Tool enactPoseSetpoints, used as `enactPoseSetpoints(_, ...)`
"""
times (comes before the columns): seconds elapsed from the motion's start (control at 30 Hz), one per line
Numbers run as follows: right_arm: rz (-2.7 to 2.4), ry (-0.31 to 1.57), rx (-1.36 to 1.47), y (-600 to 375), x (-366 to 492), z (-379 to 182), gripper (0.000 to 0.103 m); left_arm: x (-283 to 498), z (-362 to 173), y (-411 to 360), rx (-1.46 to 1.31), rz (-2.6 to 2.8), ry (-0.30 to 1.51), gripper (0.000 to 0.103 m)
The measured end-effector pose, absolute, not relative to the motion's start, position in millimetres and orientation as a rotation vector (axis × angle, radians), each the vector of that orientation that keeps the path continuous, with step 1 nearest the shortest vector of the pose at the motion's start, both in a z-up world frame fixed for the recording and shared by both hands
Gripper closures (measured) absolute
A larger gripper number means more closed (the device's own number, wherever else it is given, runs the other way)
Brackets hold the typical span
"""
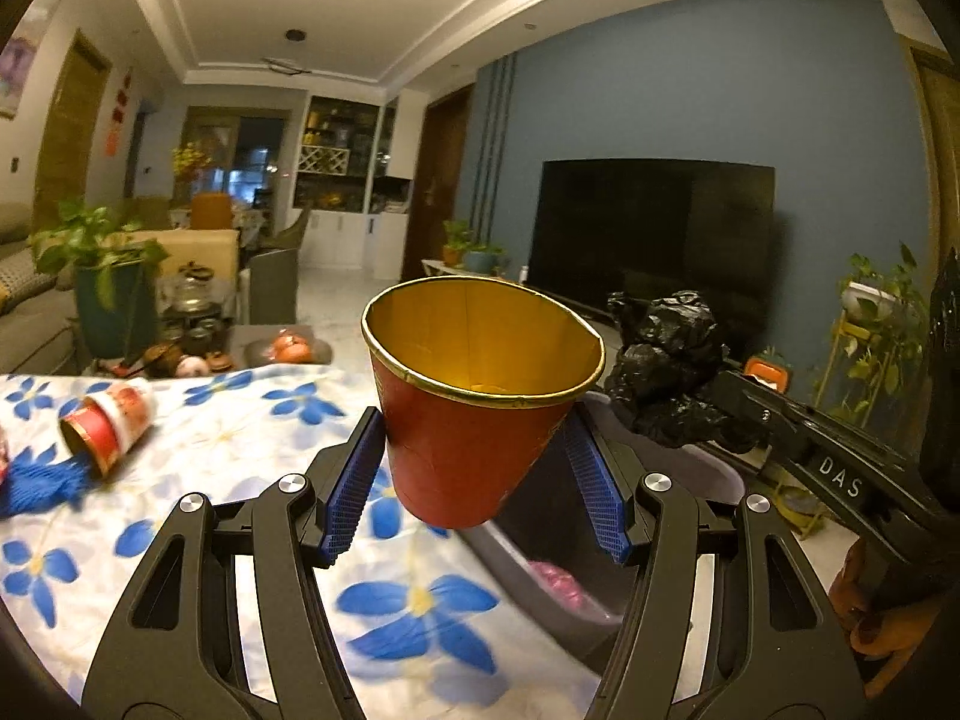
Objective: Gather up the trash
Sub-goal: 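Carry the red cup and black bag over the grey bin and open both tools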
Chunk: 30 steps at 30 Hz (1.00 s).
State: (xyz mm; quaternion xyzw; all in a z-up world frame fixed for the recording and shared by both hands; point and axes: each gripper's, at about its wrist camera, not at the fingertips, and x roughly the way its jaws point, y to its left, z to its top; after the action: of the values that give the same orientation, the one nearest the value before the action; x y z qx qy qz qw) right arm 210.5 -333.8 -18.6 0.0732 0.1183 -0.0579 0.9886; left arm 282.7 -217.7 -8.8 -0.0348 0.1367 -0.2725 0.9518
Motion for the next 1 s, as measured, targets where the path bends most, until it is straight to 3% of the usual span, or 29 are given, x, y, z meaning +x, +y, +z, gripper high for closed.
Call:
enactPoseSetpoints(0.7,-0.153,0.249,0.188,-358,232,-29,0.099,323,-41,-276,-0.081,-0.671,0.334,0.04)
enactPoseSetpoints(0.8,-0.168,0.239,0.214,-366,236,-34,0.06,329,-48,-279,-0.085,-0.685,0.347,0.034)
enactPoseSetpoints(1.0,-0.216,0.253,0.246,-380,235,-41,0.06,338,-62,-272,-0.106,-0.647,0.385,0.025)
